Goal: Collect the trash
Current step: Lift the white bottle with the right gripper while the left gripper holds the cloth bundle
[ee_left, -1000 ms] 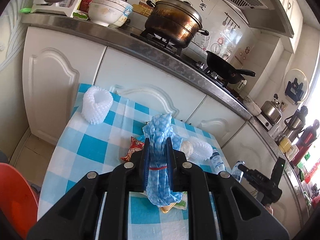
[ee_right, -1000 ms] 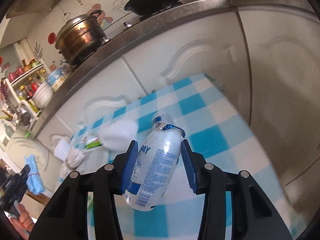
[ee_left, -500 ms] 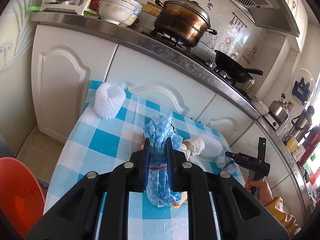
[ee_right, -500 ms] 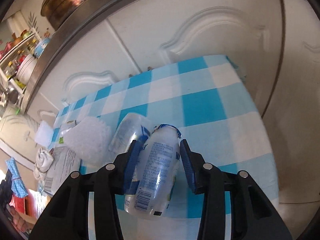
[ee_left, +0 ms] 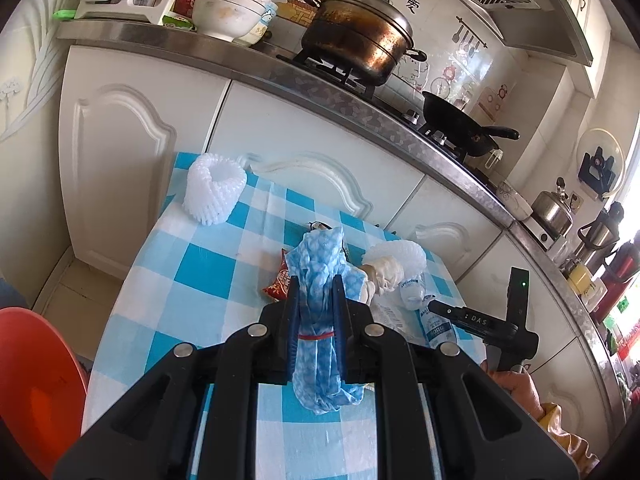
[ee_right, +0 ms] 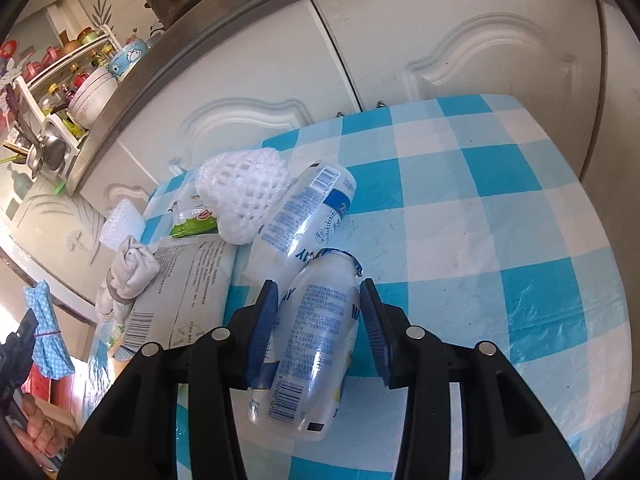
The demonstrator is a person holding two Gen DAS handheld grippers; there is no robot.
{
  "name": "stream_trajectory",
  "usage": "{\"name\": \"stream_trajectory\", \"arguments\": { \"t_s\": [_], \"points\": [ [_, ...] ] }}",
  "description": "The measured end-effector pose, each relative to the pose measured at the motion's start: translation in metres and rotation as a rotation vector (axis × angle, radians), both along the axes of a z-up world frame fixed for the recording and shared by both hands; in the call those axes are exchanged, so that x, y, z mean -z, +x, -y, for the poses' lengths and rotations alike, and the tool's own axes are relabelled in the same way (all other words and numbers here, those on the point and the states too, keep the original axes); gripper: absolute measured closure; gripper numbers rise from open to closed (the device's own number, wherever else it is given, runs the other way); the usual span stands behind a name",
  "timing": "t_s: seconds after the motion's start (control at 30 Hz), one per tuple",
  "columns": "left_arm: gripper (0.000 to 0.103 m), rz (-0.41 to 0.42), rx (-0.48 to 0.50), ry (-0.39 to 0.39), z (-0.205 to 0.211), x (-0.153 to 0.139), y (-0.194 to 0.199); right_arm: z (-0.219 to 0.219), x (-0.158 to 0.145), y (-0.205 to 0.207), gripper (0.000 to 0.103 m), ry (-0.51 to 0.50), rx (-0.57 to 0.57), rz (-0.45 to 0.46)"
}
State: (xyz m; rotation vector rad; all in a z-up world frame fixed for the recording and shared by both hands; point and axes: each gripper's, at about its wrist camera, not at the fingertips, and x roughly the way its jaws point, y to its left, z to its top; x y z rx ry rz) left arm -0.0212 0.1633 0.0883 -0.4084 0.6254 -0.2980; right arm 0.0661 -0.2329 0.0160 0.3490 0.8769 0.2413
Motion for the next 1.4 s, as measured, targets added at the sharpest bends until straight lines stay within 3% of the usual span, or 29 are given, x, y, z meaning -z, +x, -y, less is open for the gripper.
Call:
{"name": "stream_trajectory", "arguments": {
  "t_s": [0.17, 0.47, 0.8, 1.07, 1.4],
  "points": [
    [0.087, -0.009, 0.002, -0.002, 0.001, 0.002, -0.002, -0.025, -0.001, 0.007, 0.059, -0.059, -0.060, 0.018],
    [0.087, -0.010, 0.000, -0.005, -0.002, 0.002, -0.007, -0.029, -0.005, -0.002, 0.059, 0.000, -0.058, 0.035],
    [0.087, 0.004, 0.012, -0.027, -0.004, -0.002, -0.021, -0.026, -0.020, -0.045, 0.059, 0.029, -0.018, 0.071],
    [0.087, -0.006, 0.011, -0.032, -0.011, 0.002, -0.042, -0.008, -0.005, -0.082, 0.059, 0.079, 0.041, 0.035],
    [0.087, -0.017, 0.026, -0.029, -0.010, 0.007, -0.057, 0.043, -0.009, -0.130, 0.059, 0.097, 0.186, 0.054]
  ]
}}
